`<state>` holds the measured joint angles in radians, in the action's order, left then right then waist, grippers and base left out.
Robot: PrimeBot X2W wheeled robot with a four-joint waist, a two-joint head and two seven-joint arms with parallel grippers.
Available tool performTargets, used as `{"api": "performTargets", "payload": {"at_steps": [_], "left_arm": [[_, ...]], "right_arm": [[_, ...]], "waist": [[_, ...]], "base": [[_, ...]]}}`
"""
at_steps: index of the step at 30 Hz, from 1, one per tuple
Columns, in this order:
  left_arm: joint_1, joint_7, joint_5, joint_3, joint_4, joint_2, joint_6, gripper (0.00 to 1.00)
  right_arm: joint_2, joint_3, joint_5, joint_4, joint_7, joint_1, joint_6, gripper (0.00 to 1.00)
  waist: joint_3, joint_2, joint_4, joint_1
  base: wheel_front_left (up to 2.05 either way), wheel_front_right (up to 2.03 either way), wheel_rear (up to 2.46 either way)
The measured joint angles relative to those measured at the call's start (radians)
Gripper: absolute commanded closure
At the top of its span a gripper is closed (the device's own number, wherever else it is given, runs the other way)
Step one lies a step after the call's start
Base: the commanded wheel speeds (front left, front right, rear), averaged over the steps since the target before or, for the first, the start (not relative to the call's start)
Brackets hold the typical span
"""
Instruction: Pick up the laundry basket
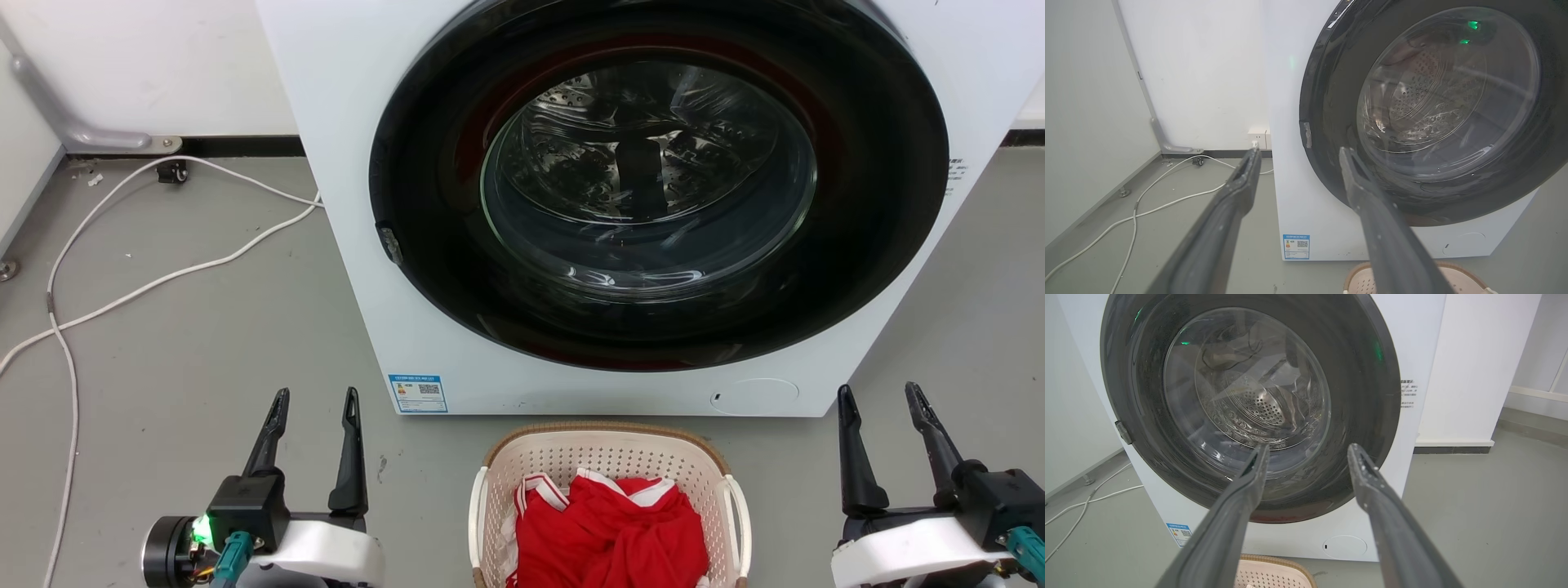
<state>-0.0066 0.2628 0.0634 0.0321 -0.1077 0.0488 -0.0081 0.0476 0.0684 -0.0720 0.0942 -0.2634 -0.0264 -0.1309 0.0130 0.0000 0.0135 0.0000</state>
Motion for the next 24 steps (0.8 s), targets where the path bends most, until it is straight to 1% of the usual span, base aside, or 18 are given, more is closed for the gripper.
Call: {"api": "performTargets", "payload": {"at_steps": [6, 14, 22, 24], "left_arm": [[0.001, 0.0, 0.005, 0.005, -0.007, 0.0, -0.001, 0.0], [-0.012, 0.0, 0.001, 0.049, -0.051, 0.0, -0.036, 0.0], [-0.074, 0.0, 0.02, 0.078, -0.191, 0.0, -0.055, 0.0], [-0.11, 0.0, 0.019, 0.085, -0.238, 0.001, -0.063, 0.0]], "right_arm": [[0.0, -0.001, -0.001, 0.001, 0.0, 0.0, 0.0, 0.0], [0.0, -0.003, -0.001, 0.024, 0.0, 0.0, 0.0, 0.0], [0.0, -0.001, 0.021, 0.102, 0.0, 0.031, 0.0, 0.0], [0.001, 0.001, 0.031, 0.135, 0.0, 0.054, 0.0, 0.0]], "waist": [[0.002, 0.0, -0.001, 0.0], [0.018, 0.0, -0.004, 0.0], [0.092, 0.0, -0.027, 0.0001], [0.127, 0.0, -0.033, 0.0]], "base": [[0.0, 0.0, 0.0], [0.0, 0.0, 0.0], [0.0, 0.0, 0.0], [0.0, 0.0, 0.0]]}}
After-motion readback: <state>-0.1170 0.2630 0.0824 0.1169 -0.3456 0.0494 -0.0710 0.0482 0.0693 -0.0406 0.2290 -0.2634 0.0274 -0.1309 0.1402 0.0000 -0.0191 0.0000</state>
